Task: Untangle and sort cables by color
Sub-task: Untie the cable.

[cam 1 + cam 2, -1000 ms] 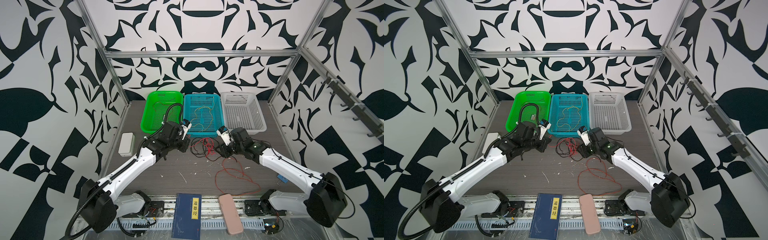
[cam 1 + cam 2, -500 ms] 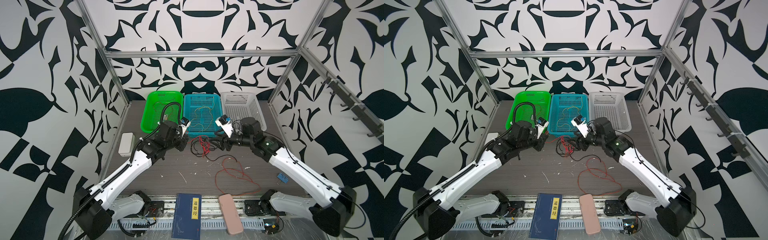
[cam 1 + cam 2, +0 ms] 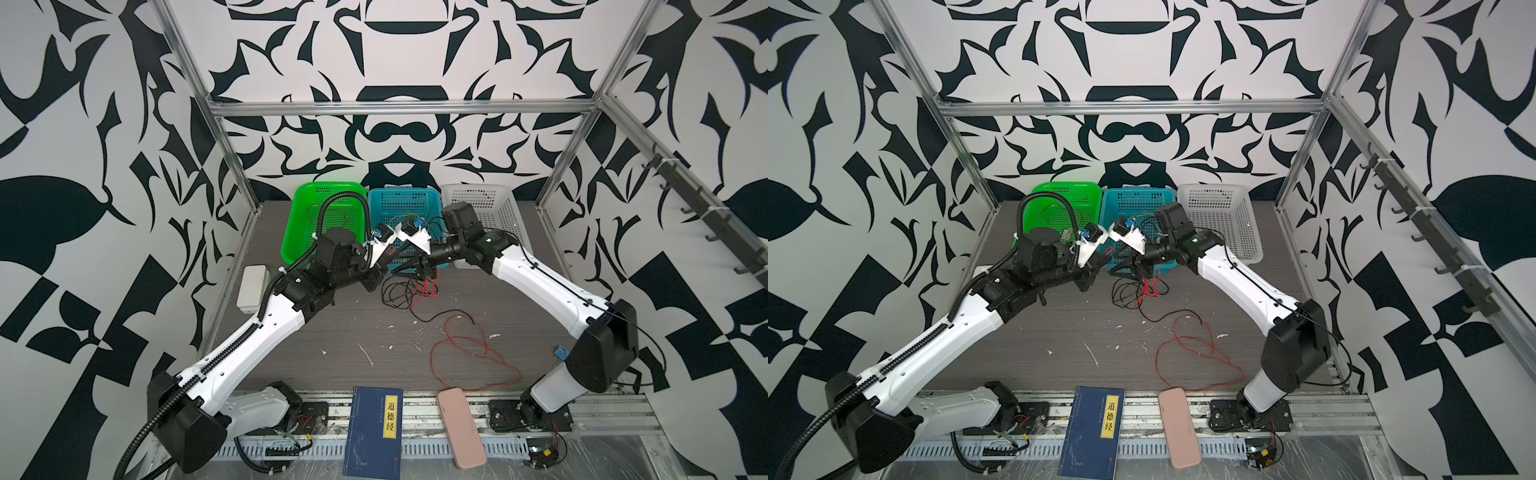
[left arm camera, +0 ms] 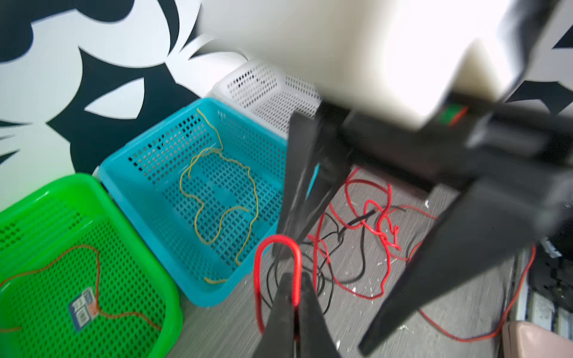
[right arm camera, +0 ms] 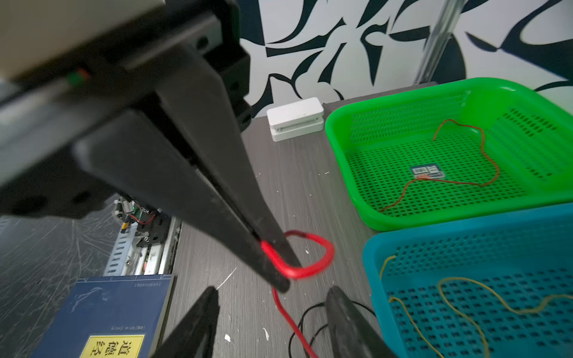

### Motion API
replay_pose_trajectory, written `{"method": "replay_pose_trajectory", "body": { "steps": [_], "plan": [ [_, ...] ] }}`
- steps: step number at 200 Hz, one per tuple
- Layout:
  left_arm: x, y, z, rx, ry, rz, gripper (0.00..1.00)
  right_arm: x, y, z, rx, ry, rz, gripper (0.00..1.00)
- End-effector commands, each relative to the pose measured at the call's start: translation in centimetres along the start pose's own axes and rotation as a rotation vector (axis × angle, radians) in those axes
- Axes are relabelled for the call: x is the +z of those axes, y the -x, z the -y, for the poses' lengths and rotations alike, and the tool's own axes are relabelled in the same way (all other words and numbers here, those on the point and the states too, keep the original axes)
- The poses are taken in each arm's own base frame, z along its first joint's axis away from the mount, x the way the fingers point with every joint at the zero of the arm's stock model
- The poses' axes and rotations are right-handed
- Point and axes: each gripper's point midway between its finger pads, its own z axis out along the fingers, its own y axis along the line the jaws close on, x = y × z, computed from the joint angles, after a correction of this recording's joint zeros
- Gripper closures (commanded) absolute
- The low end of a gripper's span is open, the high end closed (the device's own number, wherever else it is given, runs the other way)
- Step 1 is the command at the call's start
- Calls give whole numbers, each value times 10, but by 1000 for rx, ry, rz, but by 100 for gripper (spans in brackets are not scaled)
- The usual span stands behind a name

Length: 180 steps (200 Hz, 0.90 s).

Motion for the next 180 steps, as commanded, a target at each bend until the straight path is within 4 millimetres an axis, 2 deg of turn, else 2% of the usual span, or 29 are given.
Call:
{"method": "replay_pose_trajectory", "body": {
  "steps": [1, 33, 44, 66, 89, 144, 180],
  "plan": [
    [-6, 27, 6, 15, -44, 85, 100, 5, 10, -11, -8, 106, 34, 43],
    [-6, 27, 3, 15, -23, 92, 100, 15, 4, -18, 42, 188, 72, 47],
    [-6, 28, 2, 14, -20, 98, 100, 20, -1, -17, 51, 179, 67, 54],
    [-9, 33, 0, 15, -5, 115, 100, 26, -11, -7, 77, 124, 33, 74],
    [-17, 39, -9, 17, 47, 134, 100, 28, -24, 1, 96, 61, -5, 84],
    [-42, 62, -42, 1, 174, 185, 100, 29, -66, 3, 125, -26, -48, 85],
    [-50, 78, -67, -12, 235, 212, 100, 32, -101, 19, 172, -129, -134, 82]
  ]
}}
